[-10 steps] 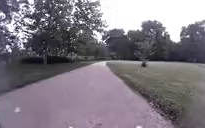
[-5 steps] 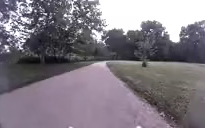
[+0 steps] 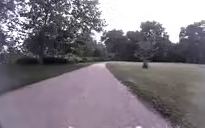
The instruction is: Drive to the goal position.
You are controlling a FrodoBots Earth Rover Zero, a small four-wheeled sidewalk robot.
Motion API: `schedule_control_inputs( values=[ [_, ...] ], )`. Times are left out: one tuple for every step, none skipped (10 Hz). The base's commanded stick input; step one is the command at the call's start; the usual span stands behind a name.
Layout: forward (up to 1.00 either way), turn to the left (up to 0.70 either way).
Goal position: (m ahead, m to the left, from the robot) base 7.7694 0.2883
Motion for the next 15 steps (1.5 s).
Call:
schedule_control_inputs(
  values=[
    [0.70,0.00],
    [0.70,0.00],
    [0.70,0.00],
    [0.70,0.00],
    [0.70,0.00],
    [0.70,0.00],
    [0.70,0.00],
    [0.70,0.00],
    [0.70,0.00],
    [0.70,0.00],
    [0.70,0.00],
    [0.70,0.00],
    [0.70,0.00],
    [0.70,0.00],
    [0.70,0.00]
  ],
)
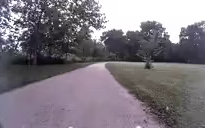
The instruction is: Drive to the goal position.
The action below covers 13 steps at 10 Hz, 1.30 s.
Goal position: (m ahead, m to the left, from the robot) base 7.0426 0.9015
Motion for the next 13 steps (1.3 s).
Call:
schedule_control_inputs(
  values=[
    [0.70,0.10],
    [0.70,0.14],
    [0.70,0.03],
    [0.70,0.00],
    [0.70,0.00],
    [0.70,0.00],
    [0.70,0.00],
    [0.70,0.00],
    [0.70,0.00],
    [0.70,0.00],
    [0.70,0.00],
    [0.70,0.00],
    [0.70,0.00]
  ],
)
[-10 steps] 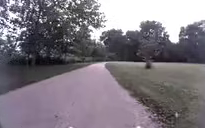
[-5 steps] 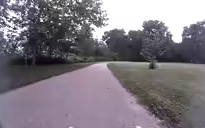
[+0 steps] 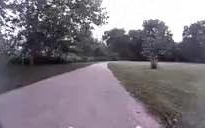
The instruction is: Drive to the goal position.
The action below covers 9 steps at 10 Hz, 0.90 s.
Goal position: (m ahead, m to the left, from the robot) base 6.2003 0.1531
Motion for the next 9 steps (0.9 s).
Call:
schedule_control_inputs(
  values=[
    [0.70,0.00],
    [0.70,0.00],
    [0.70,0.00],
    [0.70,0.00],
    [0.70,0.00],
    [0.70,0.00],
    [0.70,0.00],
    [0.70,0.00],
    [0.70,0.00]
  ],
)
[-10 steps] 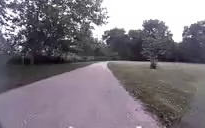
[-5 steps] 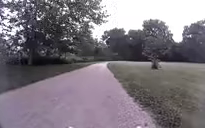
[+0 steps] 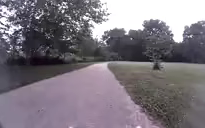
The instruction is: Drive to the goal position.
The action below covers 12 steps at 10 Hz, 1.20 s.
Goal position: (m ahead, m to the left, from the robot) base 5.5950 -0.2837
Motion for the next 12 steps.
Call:
schedule_control_inputs(
  values=[
    [0.70,0.00],
    [0.70,0.00],
    [0.70,0.00],
    [0.70,0.00],
    [0.70,0.00],
    [0.70,0.00],
    [0.70,0.00],
    [0.70,0.00],
    [0.70,0.00],
    [0.70,0.00],
    [0.70,0.00],
    [0.70,0.00]
  ],
)
